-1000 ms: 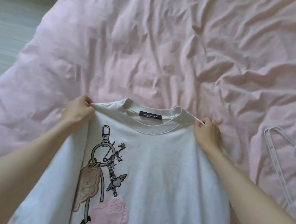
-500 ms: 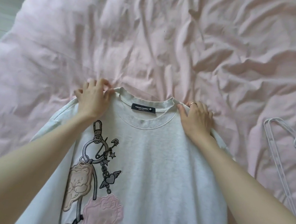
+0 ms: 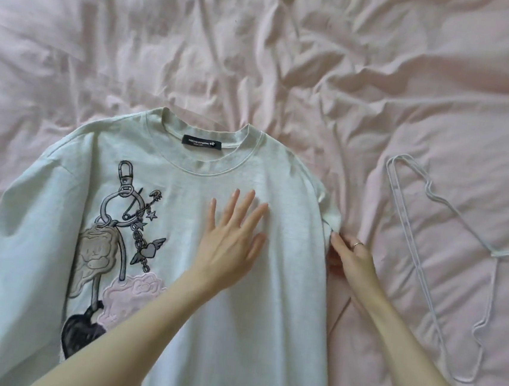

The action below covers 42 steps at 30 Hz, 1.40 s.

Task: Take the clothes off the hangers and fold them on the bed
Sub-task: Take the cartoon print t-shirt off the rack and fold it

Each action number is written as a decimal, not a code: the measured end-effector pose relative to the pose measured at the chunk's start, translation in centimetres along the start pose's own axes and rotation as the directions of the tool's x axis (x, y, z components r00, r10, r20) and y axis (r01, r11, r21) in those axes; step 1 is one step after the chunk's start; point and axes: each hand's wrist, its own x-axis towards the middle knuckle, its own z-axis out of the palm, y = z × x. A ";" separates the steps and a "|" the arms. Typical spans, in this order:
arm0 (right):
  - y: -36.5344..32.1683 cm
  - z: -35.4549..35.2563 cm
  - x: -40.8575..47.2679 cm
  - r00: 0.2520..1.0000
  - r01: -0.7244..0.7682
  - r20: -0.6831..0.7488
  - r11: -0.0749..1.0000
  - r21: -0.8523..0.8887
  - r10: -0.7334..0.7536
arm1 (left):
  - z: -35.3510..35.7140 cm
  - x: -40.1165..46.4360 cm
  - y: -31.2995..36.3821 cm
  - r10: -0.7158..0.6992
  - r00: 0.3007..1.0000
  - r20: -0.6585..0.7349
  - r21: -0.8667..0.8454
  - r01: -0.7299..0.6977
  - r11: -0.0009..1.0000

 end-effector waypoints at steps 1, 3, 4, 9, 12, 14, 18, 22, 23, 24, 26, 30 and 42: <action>0.1 0.2 -0.3 0.998 -0.015 0.070 0.998 0.062 0.011 | 0.5 -0.4 0.2 -0.027 0.999 0.045 -0.024 0.028 0.999; 0.0 0.3 -0.8 0.991 -0.003 0.135 0.997 0.075 -0.007 | 1.5 -1.5 0.7 -0.080 0.991 0.103 -0.057 0.087 0.995; -0.3 0.5 -0.6 0.990 -0.002 0.141 0.996 0.086 -0.010 | 1.7 -1.7 0.7 -0.094 0.990 0.106 -0.062 0.101 0.993; -2.2 -0.4 0.0 0.999 -0.033 0.047 0.961 0.274 0.021 | 1.2 -1.3 1.4 -0.161 0.978 0.136 -0.119 0.177 0.977; -3.1 -3.9 0.4 0.983 0.112 -0.159 0.989 0.101 -0.095 | 1.2 -1.1 1.8 -0.178 0.973 0.146 -0.104 0.194 0.975; -4.1 -6.6 0.9 0.931 0.209 -0.255 0.954 -0.217 -0.262 | 1.3 -1.0 1.9 -0.187 0.974 0.132 -0.062 0.196 0.979; -5.7 -11.6 2.6 0.795 0.210 -0.418 0.846 -0.490 -0.439 | 1.5 -0.8 2.7 -0.194 0.977 0.091 0.024 0.193 0.981; -4.5 -12.9 3.5 0.898 0.158 -0.392 0.978 -0.139 -0.201 | 1.9 -0.3 3.2 -0.222 0.968 0.118 0.052 0.217 0.975; -3.7 -13.0 3.5 0.918 0.091 -0.377 0.991 -0.094 -0.121 | 2.1 -0.2 3.3 -0.225 0.967 0.121 0.055 0.219 0.974; -3.0 -12.9 3.4 0.937 0.017 -0.349 0.998 -0.057 -0.036 | 2.1 -0.2 3.2 -0.225 0.967 0.120 0.059 0.219 0.974; -2.1 -13.2 3.4 0.964 -0.157 -0.192 0.975 0.157 0.186 | 2.3 -0.2 2.8 -0.222 0.967 0.122 0.082 0.213 0.974; -2.4 -14.4 3.1 0.973 -0.229 0.072 0.919 0.320 0.217 | 3.0 -0.5 2.3 -0.237 0.960 0.146 0.171 0.212 0.962; 2.3 -14.3 0.9 0.987 0.087 -0.158 0.911 0.402 -0.025 | 4.0 -0.5 4.9 -0.124 0.992 0.039 0.216 0.113 0.970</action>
